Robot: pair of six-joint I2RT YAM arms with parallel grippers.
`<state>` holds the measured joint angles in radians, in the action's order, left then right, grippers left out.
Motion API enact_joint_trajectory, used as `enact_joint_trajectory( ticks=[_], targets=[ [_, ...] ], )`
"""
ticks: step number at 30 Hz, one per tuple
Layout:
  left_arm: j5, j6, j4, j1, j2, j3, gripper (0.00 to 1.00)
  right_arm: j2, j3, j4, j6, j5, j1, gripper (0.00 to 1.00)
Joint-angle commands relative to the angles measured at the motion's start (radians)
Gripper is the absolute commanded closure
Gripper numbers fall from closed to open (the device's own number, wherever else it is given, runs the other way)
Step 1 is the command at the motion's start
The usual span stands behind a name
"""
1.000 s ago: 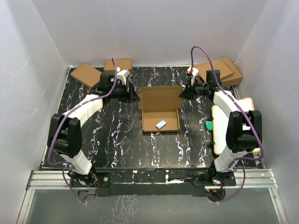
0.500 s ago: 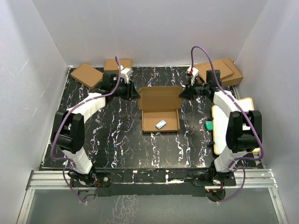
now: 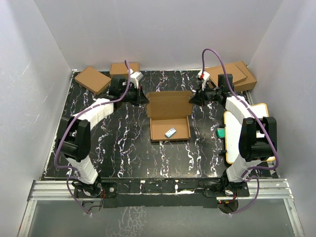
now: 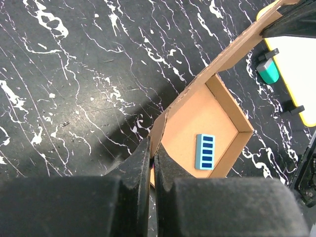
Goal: Fold the paper box
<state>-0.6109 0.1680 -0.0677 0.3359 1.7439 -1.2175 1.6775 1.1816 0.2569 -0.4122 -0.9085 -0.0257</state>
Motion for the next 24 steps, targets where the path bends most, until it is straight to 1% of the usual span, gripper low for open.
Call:
enact_joint_trajectory(
  ticks=[1,4,9,14,19,24],
  targets=[
    [0.034,0.001,-0.019,0.020,-0.027,-0.026,1.00,-0.023,0.014,-0.086,0.015,-0.034,0.002,0.92],
    [0.125,0.021,-0.053,0.038,-0.049,-0.016,1.00,-0.021,0.015,-0.129,0.059,0.008,-0.015,0.92],
    [0.312,0.044,-0.135,0.060,-0.074,0.001,1.00,-0.018,0.019,-0.268,0.170,0.169,-0.067,0.92],
    [0.455,0.078,-0.239,0.075,-0.060,0.007,1.00,0.006,0.019,-0.408,0.251,0.353,-0.124,0.92],
    [0.587,0.113,-0.265,0.120,-0.012,-0.020,1.00,0.061,0.034,-0.494,0.346,0.614,-0.210,0.92],
    [0.696,0.166,-0.282,0.174,0.015,-0.021,1.00,0.108,0.008,-0.574,0.431,0.785,-0.271,0.92]
  ],
)
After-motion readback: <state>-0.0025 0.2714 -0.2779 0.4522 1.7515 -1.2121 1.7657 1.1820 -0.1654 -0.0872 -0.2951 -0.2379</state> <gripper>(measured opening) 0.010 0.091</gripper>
